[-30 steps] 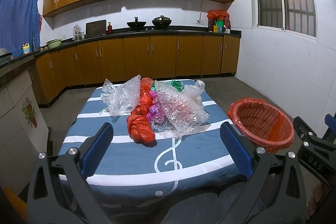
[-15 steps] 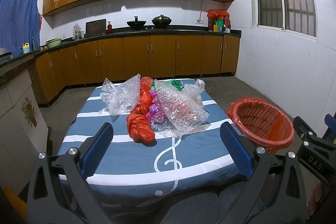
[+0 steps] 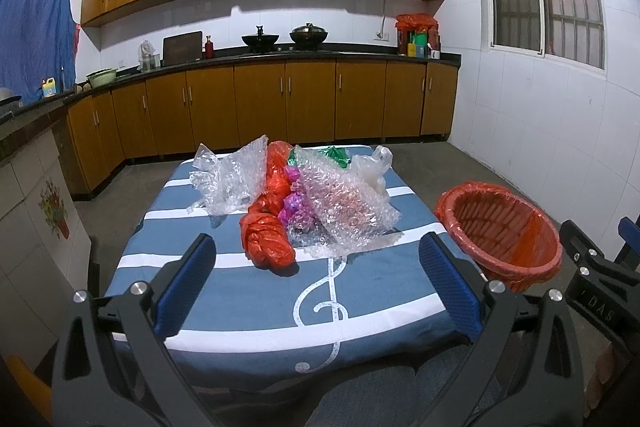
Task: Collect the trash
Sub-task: 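Grasp the red bag with the left tool while the right tool grasps bubble wrap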
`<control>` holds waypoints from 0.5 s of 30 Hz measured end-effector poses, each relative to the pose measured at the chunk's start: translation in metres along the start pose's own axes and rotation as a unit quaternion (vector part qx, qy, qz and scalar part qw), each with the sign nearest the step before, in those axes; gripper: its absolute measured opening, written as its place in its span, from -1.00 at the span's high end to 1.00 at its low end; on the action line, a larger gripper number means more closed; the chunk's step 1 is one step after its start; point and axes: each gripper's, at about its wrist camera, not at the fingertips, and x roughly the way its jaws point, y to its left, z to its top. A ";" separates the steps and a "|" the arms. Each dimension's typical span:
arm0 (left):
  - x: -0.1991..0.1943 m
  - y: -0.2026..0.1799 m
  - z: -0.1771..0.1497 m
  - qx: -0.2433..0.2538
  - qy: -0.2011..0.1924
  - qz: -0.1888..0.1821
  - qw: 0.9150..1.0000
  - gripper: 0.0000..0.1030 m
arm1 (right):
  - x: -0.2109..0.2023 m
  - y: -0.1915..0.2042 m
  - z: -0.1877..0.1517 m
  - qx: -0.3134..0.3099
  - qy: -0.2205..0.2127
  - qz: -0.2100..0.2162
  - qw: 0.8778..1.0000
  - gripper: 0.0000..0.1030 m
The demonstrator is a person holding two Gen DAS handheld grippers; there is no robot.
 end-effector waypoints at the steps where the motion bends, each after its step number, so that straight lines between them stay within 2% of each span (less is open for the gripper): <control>1: 0.004 0.000 0.001 0.000 0.001 -0.004 1.000 -0.93 | 0.000 0.001 0.000 -0.002 -0.001 0.003 1.000 -0.97; 6: 0.014 0.020 -0.004 -0.021 0.010 0.010 1.000 -0.93 | 0.015 0.007 0.001 -0.013 -0.006 0.026 1.000 -0.97; 15: 0.063 0.084 -0.008 -0.078 0.062 0.054 0.994 -0.92 | 0.053 0.041 0.010 -0.038 0.018 0.078 0.996 -0.97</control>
